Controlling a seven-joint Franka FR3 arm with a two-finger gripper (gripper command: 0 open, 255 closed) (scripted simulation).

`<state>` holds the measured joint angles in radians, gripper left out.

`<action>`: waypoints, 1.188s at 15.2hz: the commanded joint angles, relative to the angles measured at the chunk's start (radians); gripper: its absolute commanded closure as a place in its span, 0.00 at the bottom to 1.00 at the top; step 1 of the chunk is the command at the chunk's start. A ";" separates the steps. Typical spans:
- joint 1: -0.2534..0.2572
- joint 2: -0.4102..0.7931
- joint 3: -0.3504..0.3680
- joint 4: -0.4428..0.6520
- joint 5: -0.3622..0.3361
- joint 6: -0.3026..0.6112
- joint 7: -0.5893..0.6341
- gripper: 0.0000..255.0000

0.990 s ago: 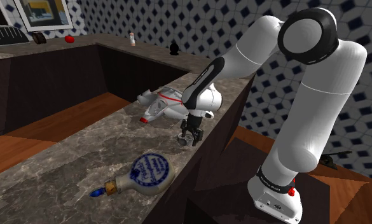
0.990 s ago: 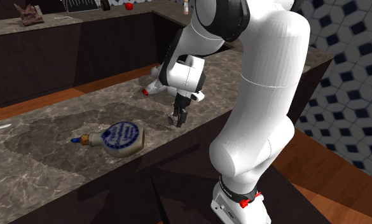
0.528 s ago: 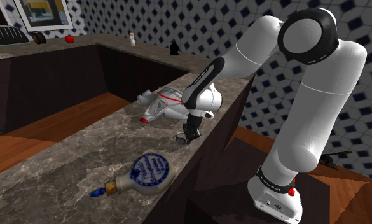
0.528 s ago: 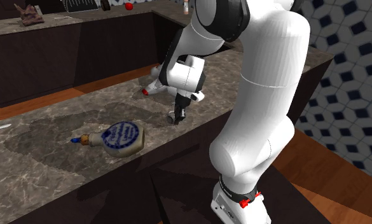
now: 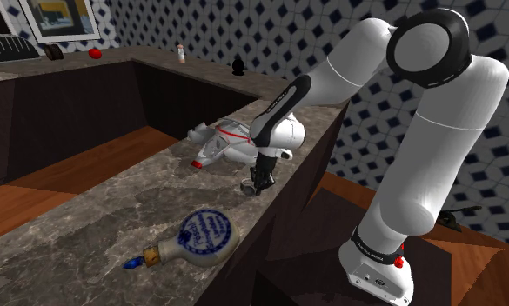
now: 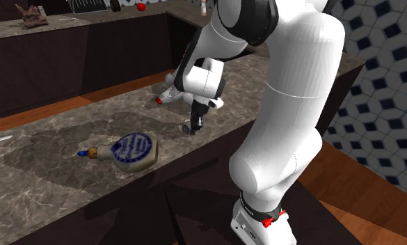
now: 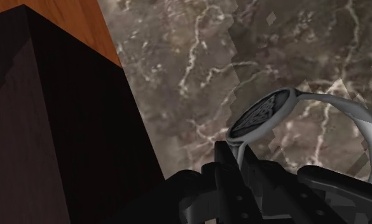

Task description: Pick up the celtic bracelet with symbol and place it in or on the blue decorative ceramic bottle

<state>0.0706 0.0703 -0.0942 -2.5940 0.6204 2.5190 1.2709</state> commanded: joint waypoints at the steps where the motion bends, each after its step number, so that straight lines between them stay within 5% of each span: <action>1: -0.002 -0.029 -0.005 -0.004 -0.026 -0.022 0.023 1.00; 18: -0.028 -0.252 -0.014 0.022 -0.196 -0.239 0.199 1.00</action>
<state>0.0453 -0.1714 -0.1072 -2.5758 0.4317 2.2943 1.4633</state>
